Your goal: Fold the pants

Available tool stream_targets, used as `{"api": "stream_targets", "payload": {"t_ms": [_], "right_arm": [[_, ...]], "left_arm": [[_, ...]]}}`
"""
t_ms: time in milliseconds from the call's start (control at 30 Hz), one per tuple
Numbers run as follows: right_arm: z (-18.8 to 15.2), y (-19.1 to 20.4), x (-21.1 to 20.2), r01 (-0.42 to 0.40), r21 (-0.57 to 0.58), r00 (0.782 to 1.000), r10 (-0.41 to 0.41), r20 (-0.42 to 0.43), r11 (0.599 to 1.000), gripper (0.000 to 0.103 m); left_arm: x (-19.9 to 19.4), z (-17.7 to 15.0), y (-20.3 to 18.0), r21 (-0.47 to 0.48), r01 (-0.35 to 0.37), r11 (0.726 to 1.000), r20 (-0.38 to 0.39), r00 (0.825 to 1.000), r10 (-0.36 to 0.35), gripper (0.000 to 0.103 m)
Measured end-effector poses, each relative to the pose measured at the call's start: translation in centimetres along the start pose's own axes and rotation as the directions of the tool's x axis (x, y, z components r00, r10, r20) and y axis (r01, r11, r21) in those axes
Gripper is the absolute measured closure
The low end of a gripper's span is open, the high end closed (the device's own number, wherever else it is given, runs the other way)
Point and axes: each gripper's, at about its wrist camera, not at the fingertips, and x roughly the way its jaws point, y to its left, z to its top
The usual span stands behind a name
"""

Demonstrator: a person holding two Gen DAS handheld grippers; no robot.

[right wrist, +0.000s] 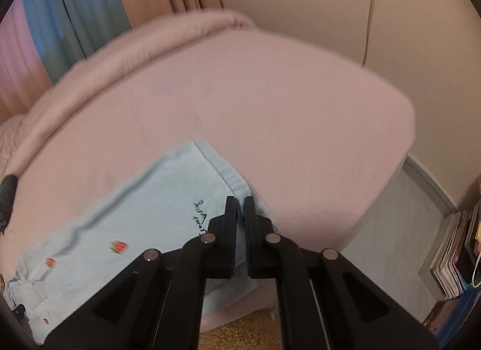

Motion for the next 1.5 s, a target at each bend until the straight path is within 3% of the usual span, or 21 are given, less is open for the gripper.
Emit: {"api": "stream_targets", "payload": {"t_ms": [100, 300, 333, 400, 433, 467, 533, 567, 600, 633, 667, 733, 800, 867, 933, 1033, 1100, 1167, 1233, 1333, 1500], "right_arm": [[0.1, -0.6, -1.6, 0.014, 0.0, 0.999, -0.014, 0.036, 1.0, 0.098], [-2.4, -1.6, 5.0, 0.068, -0.022, 0.985, -0.07, -0.157, 0.997, 0.094], [-2.8, -1.3, 5.2, 0.083, -0.048, 0.988, -0.088, -0.125, 0.995, 0.094], [-2.3, 0.0, 4.9, 0.118, -0.089, 0.983, -0.129, -0.131, 0.989, 0.085], [-1.6, 0.7, 4.8, 0.131, -0.095, 0.977, -0.144, -0.155, 0.987, 0.075], [-0.9, 1.7, 4.1, 0.128, -0.093, 0.977, -0.142, -0.158, 0.987, 0.073], [0.5, 5.1, 2.3, 0.014, -0.097, 0.993, -0.026, -0.118, 0.995, 0.06], [1.3, 6.9, 1.9, -0.046, -0.105, 0.993, 0.034, -0.113, 0.993, 0.046], [1.3, 9.2, 1.2, -0.131, -0.125, 0.985, 0.116, -0.124, 0.983, 0.041], [1.4, 11.8, 0.7, -0.224, -0.15, 0.968, 0.202, -0.149, 0.963, 0.039], [1.1, 15.2, 0.3, -0.345, -0.178, 0.931, 0.311, -0.192, 0.921, 0.039], [-0.1, 20.9, 0.2, -0.533, -0.205, 0.833, 0.465, -0.301, 0.821, 0.04], [-2.2, 27.4, 0.6, -0.675, -0.208, 0.711, 0.549, -0.439, 0.708, 0.042], [-4.4, 32.6, 1.0, -0.745, -0.246, 0.642, 0.567, -0.516, 0.619, 0.043], [-6.4, 36.4, 1.8, -0.751, -0.29, 0.635, 0.526, -0.566, 0.594, 0.043], [-9.3, 40.7, 4.4, -0.746, -0.317, 0.617, 0.429, -0.66, 0.586, 0.046], [-10.7, 41.9, 5.4, -0.749, -0.332, 0.593, 0.359, -0.721, 0.573, 0.049], [-11.6, 42.2, 6.3, -0.75, -0.357, 0.583, 0.301, -0.754, 0.557, 0.055], [-11.9, 41.7, 6.3, -0.76, -0.356, 0.57, 0.295, -0.767, 0.544, 0.063], [-11.7, 41.0, 5.7, -0.772, -0.365, 0.569, 0.311, -0.761, 0.521, 0.091], [-10.2, 40.8, 4.7, -0.763, -0.32, 0.593, 0.413, -0.691, 0.561, 0.095]], "left_arm": [[-0.3, 0.3, 0.9, -0.035, 0.04, 0.999, -0.011, 0.999, -0.041, 0.04], [-1.6, 0.9, 2.9, -0.097, 0.107, 0.989, -0.029, 0.993, -0.11, 0.04], [-2.3, 1.1, 3.5, -0.11, 0.1, 0.989, -0.015, 0.995, -0.103, 0.04], [-3.6, 1.5, 4.5, -0.125, 0.09, 0.988, 0.017, 0.996, -0.088, 0.04], [-4.4, 1.7, 5.1, -0.133, 0.088, 0.987, 0.039, 0.996, -0.084, 0.04], [-5.1, 1.9, 5.6, -0.134, 0.08, 0.988, 0.061, 0.996, -0.072, 0.04], [-5.9, 2.4, 6.6, -0.136, 0.045, 0.99, 0.103, 0.994, -0.031, 0.04], [-6.0, 2.5, 7.0, -0.146, 0.02, 0.989, 0.115, 0.993, -0.003, 0.04], [-6.0, 2.6, 7.2, -0.158, 0.001, 0.987, 0.118, 0.993, 0.018, 0.04], [-5.8, 2.7, 7.6, -0.169, -0.012, 0.986, 0.116, 0.993, 0.032, 0.04], [-5.7, 2.6, 7.7, -0.176, -0.016, 0.984, 0.116, 0.993, 0.037, 0.044], [-5.7, 2.2, 7.8, -0.172, -0.027, 0.985, 0.118, 0.992, 0.047, 0.05], [-5.8, 2.0, 8.1, -0.161, -0.026, 0.987, 0.12, 0.992, 0.046, 0.056], [-5.8, 1.7, 8.1, -0.149, -0.029, 0.988, 0.114, 0.992, 0.046, 0.059], [-5.5, 1.5, 8.4, -0.13, -0.04, 0.991, 0.1, 0.994, 0.053, 0.06], [-4.8, 1.2, 9.2, -0.114, -0.115, 0.987, 0.068, 0.99, 0.123, 0.061], [-4.5, 0.8, 9.8, -0.115, -0.092, 0.989, 0.059, 0.993, 0.099, 0.061], [-4.2, 0.7, 10.4, -0.117, -0.075, 0.99, 0.05, 0.995, 0.082, 0.061], [-3.8, 0.6, 10.8, -0.121, -0.057, 0.991, 0.045, 0.997, 0.063, 0.061], [-3.4, 0.7, 10.9, -0.119, -0.047, 0.992, 0.043, 0.998, 0.053, 0.061], [-3.3, 1.2, 11.1, -0.106, -0.04, 0.994, 0.04, 0.998, 0.044, 0.061]]}}
